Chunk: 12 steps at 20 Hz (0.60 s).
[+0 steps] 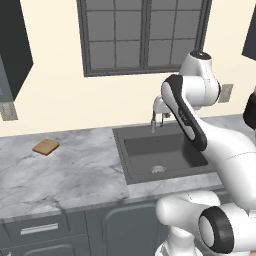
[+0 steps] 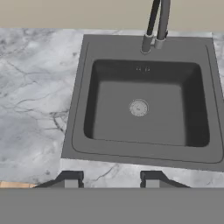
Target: Pick the mug and place it in the sink. Pick the bowl and place it in the open cabinet and then close the cabinet.
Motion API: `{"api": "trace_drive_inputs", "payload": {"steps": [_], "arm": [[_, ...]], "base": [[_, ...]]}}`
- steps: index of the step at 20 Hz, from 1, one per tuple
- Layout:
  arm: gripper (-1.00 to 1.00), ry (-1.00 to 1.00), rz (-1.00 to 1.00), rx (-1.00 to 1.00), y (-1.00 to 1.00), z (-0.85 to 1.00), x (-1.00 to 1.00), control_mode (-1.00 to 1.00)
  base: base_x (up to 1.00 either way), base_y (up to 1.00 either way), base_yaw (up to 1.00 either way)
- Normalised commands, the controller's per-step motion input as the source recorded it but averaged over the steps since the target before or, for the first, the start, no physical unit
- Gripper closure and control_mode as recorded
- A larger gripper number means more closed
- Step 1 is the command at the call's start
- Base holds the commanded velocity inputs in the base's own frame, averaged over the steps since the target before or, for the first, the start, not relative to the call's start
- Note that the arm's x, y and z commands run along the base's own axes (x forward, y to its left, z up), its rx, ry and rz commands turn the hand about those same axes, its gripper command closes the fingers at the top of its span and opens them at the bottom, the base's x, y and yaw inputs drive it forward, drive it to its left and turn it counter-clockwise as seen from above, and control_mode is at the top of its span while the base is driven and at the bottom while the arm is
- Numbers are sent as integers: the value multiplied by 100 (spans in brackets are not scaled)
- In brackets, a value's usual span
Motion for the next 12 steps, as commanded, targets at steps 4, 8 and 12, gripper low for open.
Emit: {"api": "trace_drive_inputs", "payload": {"steps": [4,8,12], "arm": [[-100,0,0,0,-1,0,-29,-100],[-100,0,-3,0,-21,0,-56,-100],[-100,0,-4,0,-26,0,-54,-100]], "base": [[0,0,0],[0,0,0],[0,0,0]]}}
